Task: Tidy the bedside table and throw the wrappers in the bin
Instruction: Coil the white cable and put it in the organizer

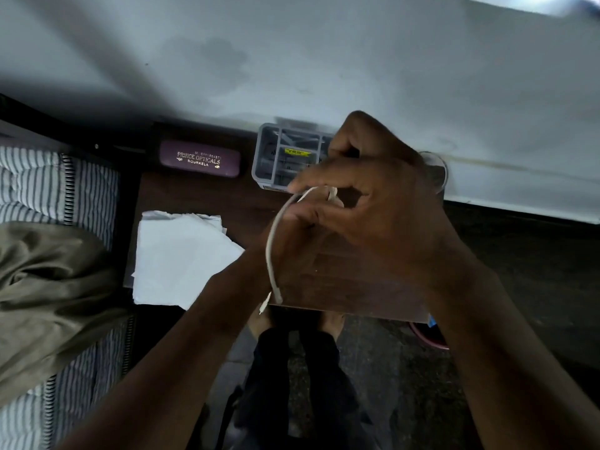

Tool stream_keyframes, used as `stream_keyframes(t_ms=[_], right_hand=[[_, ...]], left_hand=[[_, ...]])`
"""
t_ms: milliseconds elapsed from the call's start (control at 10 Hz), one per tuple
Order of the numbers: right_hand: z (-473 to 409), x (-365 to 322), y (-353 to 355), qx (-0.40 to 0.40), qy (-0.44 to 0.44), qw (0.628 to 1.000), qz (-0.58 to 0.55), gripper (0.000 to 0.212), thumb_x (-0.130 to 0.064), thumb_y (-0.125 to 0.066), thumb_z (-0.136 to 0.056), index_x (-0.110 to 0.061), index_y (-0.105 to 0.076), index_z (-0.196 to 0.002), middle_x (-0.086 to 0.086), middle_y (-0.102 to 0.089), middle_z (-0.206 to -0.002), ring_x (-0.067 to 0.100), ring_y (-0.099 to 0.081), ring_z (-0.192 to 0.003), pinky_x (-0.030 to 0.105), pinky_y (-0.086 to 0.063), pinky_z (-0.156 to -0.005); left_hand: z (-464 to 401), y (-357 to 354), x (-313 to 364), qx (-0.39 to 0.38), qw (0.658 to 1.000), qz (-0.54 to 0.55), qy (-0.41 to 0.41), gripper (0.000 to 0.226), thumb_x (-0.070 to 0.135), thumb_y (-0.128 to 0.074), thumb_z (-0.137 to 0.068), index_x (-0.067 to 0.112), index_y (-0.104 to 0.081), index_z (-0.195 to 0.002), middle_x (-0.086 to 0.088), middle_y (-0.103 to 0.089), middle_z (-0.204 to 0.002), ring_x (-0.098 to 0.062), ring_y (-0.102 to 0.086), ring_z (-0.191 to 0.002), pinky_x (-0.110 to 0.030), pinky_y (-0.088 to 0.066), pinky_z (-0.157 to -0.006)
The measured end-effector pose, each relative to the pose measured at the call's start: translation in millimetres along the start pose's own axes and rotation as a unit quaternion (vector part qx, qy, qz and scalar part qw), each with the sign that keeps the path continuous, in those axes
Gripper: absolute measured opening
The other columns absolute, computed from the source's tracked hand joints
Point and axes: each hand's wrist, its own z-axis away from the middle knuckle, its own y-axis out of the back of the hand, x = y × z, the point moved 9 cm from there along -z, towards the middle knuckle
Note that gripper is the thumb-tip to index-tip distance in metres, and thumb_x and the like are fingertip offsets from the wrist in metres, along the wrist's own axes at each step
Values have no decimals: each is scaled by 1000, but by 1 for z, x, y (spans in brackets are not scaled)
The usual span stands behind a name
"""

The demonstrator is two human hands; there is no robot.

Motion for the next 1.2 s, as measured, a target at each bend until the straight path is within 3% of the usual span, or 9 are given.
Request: stream_keyframes(t_ms=[100, 200, 400, 500, 700, 800, 900, 1000, 1200], right_hand=[[-6, 3, 13, 50, 8, 999, -12, 24, -34, -84, -77, -11, -79, -84, -1, -54, -84, 1, -48, -70, 8, -35, -65], [-11, 20, 28, 114, -30, 993, -6, 25, -31, -81, -83, -8, -75, -79, 0, -59, -79, 3, -50, -64, 8, -36, -62], [3, 66, 28, 219, -156, 956, -117, 24, -28, -81, -82, -10, -71, -71, -1, -67, -63, 11, -58, -54, 20, -44, -54], [8, 96, 7, 196, -250, 909, -271, 23, -19, -80, -79, -6, -66, -65, -3, -56, -47, 16, -47, -39, 24, -39, -44], [14, 119, -45, 108, -359, 742, -556, 10, -7, -57, -72, 2, -61, -69, 15, -64, -70, 27, -60, -61, 33, -52, -52], [17, 119, -58, 81, -354, 718, -594, 12, 0, -43, -80, 2, -55, -82, 16, -72, -83, 25, -66, -67, 37, -57, -63], [16, 119, -49, 64, -293, 825, -480, 19, 6, -54, -81, -8, -52, -68, 14, -68, -74, 25, -61, -61, 33, -53, -54], [6, 104, -47, -34, -169, 929, -329, 38, 10, -62, -79, -19, -73, -101, 8, -73, -82, 22, -63, -69, 31, -53, -60], [9, 116, -62, -52, -194, 904, -378, 16, -19, -64, -94, -13, -79, -98, 0, -78, -87, 18, -73, -84, 36, -55, -85]], left_hand=[[13, -29, -41, -399, 767, 500, 44, 9, 5, -55, -97, 4, -56, -88, -14, -55, -75, -14, -60, -70, -39, -57, -81], [35, -8, -37, -488, 639, 589, -83, 36, 24, -47, -99, 5, -46, -68, -8, -32, -60, -7, -31, -50, -15, -32, -51], [35, 1, -36, -570, 468, 669, -89, 33, 33, -51, -97, 14, -55, -71, 0, -25, -60, -13, -15, -51, -26, -13, -47], [37, 9, -33, -601, 399, 687, -81, 26, 31, -48, -99, 14, -57, -81, 1, -19, -60, -11, -17, -50, -21, -29, -50], [34, -12, -42, -639, 403, 655, 27, 25, 28, -42, -100, 16, -59, -85, 6, -18, -56, -10, -13, -47, -22, -30, -48], [49, -14, -39, -680, 317, 655, 91, 31, 29, -33, -98, 15, -56, -83, 6, -19, -53, -10, -16, -45, -24, -29, -49], [58, -14, -33, -702, 252, 657, 111, 40, 38, -27, -102, 16, -51, -79, 7, -19, -50, -10, -16, -42, -23, -30, -46], [59, -14, -30, -706, 237, 658, 111, 38, 37, -30, -102, 20, -49, -74, 9, -18, -50, -9, -15, -41, -23, -24, -45], [41, 3, -26, -671, 206, 706, 98, 33, 36, -30, -102, 22, -46, -77, 11, -9, -52, -7, -14, -43, -22, -20, -49]])
